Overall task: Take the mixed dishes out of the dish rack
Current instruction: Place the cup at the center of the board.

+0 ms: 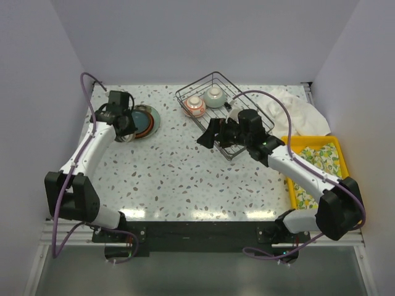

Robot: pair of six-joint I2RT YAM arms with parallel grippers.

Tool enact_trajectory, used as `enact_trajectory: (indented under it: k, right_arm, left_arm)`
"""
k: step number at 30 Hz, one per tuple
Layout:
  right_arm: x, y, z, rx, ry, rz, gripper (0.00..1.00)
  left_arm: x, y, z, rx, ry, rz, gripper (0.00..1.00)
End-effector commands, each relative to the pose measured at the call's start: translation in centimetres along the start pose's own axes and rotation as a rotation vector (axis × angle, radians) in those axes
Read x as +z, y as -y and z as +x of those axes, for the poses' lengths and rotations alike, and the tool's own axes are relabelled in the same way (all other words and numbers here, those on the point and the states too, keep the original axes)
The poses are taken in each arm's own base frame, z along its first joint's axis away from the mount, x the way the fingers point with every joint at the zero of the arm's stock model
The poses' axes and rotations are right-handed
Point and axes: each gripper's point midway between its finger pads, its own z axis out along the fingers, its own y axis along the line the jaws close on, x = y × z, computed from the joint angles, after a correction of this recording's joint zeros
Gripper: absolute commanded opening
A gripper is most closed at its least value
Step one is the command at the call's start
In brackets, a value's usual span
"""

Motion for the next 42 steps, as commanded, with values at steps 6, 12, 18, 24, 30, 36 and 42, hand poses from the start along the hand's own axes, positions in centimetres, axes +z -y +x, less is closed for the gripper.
enact_trajectory:
  k: [6, 12, 18, 24, 30, 36, 42]
  right_arm:
    - [-1.9, -0.4, -2.7, -0.159, 0.086, 0.076, 0.98]
    - [-2.1, -0.5, -2.5, -0.198, 0.091, 0.092, 0.98]
    - [-2.4, -0.3, -2.6, -0.212, 0.1, 0.106, 0.98]
    - [-2.3, -0.2, -2.6, -0.213, 0.1, 0.109, 0.98]
    - [-2.0, -0.3, -2.6, -0.208, 0.086, 0.108, 0.98]
    - [-1.5, 0.7, -2.8, -0.168, 0.076, 0.17, 0.98]
    - [-0.2, 1.2, -3.4, -0.082, 0.072, 0.201, 0.98]
  left_arm:
    - [2.0, -6.7, 1.1, 0.022, -0.148, -0.163, 0.0]
    - [4.0, -7.5, 1.8, 0.032, -0.235, -0.166, 0.0]
    - [5.3, -7.8, 3.7, 0.069, -0.317, -0.171, 0.07]
    - [5.7, -7.9, 4.8, 0.086, -0.353, -0.164, 0.16]
    - [4.4, -7.4, 3.4, 0.082, -0.304, -0.133, 0.47]
    - [1.6, -6.1, 1.0, 0.064, -0.201, -0.062, 0.75]
    - [-1.4, -4.8, -0.5, 0.064, -0.027, 0.061, 0.96]
